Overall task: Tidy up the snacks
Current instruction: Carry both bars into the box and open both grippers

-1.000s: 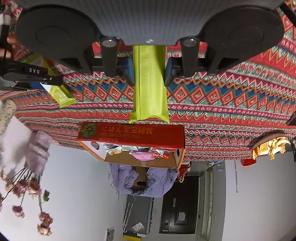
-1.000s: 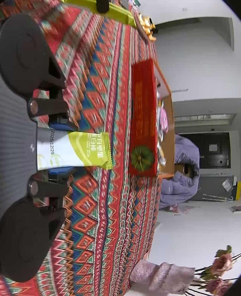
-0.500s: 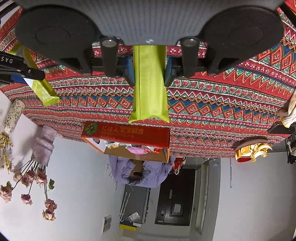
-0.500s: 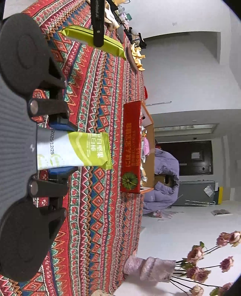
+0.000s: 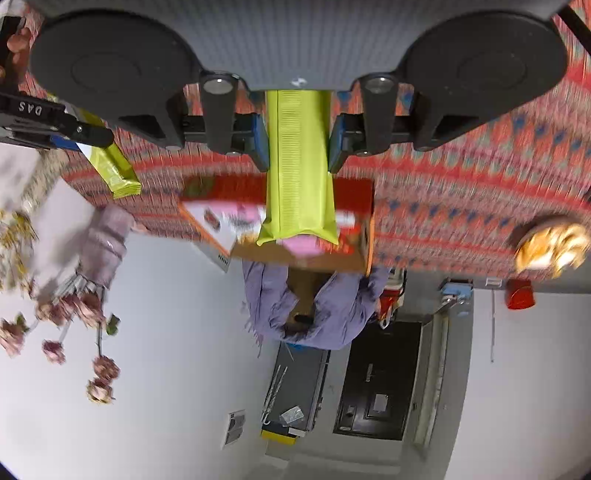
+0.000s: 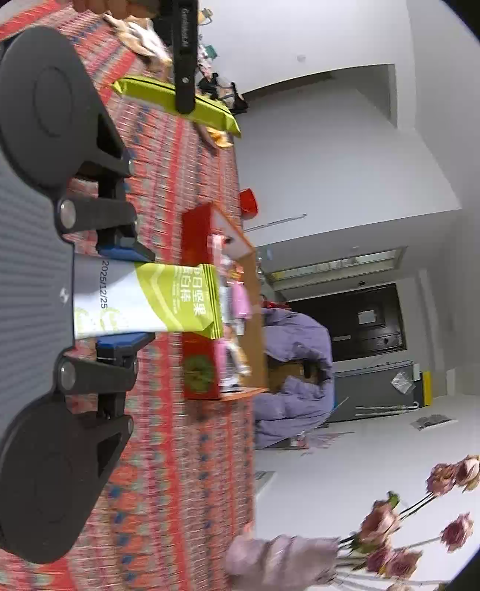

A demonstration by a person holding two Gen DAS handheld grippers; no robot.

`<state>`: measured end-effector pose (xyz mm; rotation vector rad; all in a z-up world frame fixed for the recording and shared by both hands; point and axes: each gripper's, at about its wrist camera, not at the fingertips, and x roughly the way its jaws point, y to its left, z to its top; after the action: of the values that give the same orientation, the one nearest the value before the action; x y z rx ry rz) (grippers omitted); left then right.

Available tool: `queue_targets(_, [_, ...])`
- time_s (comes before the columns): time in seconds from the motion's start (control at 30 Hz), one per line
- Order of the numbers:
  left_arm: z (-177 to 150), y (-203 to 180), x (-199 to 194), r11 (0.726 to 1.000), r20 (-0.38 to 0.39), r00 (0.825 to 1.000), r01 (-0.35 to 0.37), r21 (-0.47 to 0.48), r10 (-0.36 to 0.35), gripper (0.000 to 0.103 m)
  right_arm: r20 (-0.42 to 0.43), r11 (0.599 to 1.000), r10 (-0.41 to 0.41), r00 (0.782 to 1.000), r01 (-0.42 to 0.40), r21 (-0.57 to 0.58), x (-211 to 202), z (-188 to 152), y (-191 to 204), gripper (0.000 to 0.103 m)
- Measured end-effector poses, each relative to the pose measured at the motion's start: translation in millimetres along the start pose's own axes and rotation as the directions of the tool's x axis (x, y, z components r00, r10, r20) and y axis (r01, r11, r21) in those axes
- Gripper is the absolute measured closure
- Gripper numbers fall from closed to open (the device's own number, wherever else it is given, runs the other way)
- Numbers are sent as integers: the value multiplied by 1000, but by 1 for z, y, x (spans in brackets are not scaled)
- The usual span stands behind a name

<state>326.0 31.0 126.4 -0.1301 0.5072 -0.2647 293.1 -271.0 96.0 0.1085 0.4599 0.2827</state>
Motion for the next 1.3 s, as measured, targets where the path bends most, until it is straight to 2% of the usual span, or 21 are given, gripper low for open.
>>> queue_targets(0.17, [67,10,94,999,-28,999,-47,0,47,69,-1,1000,13,1000,-13,12,77,67,-29,66])
queue_targets(0.33, [106,23,197,995,-113,989,-100,-9,99,69,-57,996,-83,995,82,-22,176,111,-56,66])
queue_targets(0.47, [117,27,272,969,-150,958,-231,93,243,69,-144,989,-145,979,145,-13,252,125,-77,66])
queue_targets(0.57, [118,34,315,964,-208,942,-245,108,262,69,-186,983,-180,966,183,-1,296,130,-89,66])
queue_targets(0.63, [118,40,338,969,-265,933,-221,111,243,68,-222,979,-198,955,203,2,321,131,-95,65])
queue_targets(0.7, [116,41,354,963,-291,920,-227,147,262,66,-245,965,-256,935,260,-17,342,130,-99,61])
queue_targets(0.77, [115,38,358,951,-275,916,-244,192,291,58,-257,962,-271,928,273,-27,354,128,-104,58])
queue_targets(0.83, [115,37,352,956,-250,932,-217,196,263,38,-251,970,-241,938,243,-23,355,128,-104,45])
queue_targets(0.9, [118,37,346,961,-242,939,-199,194,243,37,-241,971,-237,941,236,-31,351,128,-102,44])
queue_targets(1.17, [140,40,310,979,-258,947,-162,123,189,33,-238,977,-214,947,200,-81,316,148,-84,35])
queue_targets(1.3, [145,36,271,978,-220,956,-173,114,194,22,-272,987,-149,951,126,-101,286,156,-65,22])
